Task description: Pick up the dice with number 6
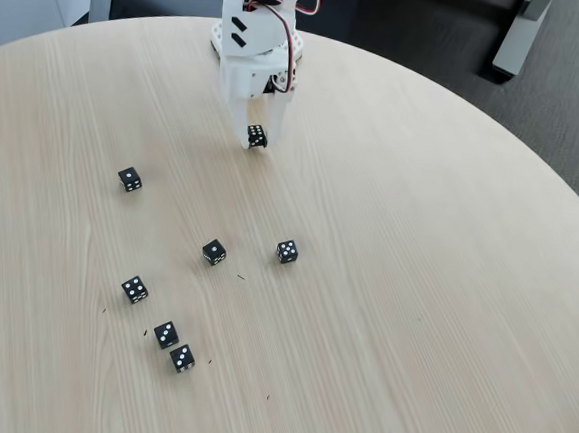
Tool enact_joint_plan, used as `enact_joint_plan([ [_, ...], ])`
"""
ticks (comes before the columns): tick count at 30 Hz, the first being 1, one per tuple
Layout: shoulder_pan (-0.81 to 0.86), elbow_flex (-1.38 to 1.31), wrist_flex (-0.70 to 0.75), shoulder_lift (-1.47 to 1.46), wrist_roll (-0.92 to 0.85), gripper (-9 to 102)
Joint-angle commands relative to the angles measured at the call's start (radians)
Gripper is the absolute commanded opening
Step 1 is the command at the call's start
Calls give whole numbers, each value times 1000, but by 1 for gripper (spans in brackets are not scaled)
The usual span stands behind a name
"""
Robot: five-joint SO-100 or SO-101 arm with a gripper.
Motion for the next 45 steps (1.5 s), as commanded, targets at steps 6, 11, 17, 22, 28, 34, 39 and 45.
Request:
enact_joint_plan([
  [6, 11, -5, -9, 6, 12, 0],
  [11, 11, -5, -12, 9, 41, 0],
  [17, 9, -5, -2, 91, 15, 0],
  [22, 9, -8, 2, 179, 25, 0],
  [28, 9, -14, 2, 190, 49, 0],
  [34, 8, -11, 2, 195, 38, 0],
  [39, 9, -11, 3, 196, 12, 0],
  [45, 3, -11, 5, 199, -38, 0],
])
